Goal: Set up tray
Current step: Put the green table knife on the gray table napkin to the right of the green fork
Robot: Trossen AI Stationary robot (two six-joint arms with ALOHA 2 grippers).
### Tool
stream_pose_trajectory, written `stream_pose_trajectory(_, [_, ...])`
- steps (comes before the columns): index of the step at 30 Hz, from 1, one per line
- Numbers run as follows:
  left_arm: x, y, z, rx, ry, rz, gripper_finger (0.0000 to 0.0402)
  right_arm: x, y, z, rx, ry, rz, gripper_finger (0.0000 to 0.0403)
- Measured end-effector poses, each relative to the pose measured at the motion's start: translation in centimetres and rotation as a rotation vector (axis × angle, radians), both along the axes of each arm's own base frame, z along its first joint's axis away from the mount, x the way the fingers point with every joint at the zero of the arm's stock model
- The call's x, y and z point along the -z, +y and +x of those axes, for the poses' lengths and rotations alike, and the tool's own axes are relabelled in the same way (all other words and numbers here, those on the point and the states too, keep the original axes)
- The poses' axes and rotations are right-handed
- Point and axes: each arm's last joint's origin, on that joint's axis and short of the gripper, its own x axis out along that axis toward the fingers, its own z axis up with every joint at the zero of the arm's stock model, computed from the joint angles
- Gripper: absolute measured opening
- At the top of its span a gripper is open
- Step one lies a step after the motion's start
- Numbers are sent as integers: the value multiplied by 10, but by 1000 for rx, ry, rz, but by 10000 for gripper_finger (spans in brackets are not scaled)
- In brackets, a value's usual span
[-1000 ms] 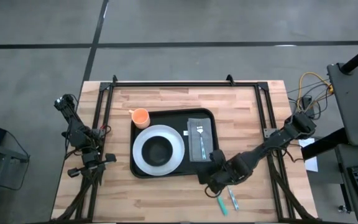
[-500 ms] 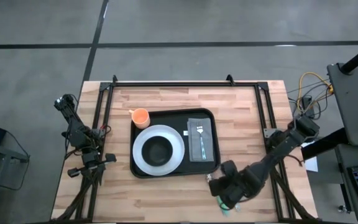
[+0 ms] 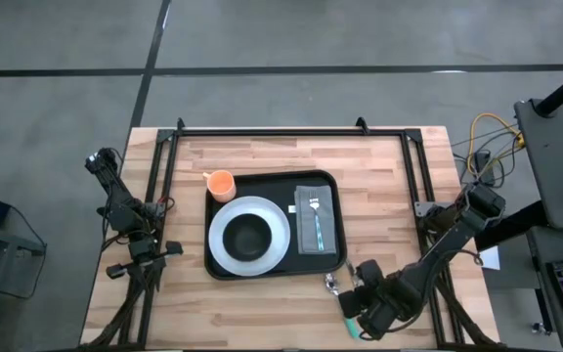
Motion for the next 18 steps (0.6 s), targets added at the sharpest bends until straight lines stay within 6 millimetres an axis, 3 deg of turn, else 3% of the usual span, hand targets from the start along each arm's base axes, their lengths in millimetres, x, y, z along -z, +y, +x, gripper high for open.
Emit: stream_pose_trajectory(18, [0, 0, 0, 0, 0, 0, 85, 1, 0, -1, -53, 22, 1, 54])
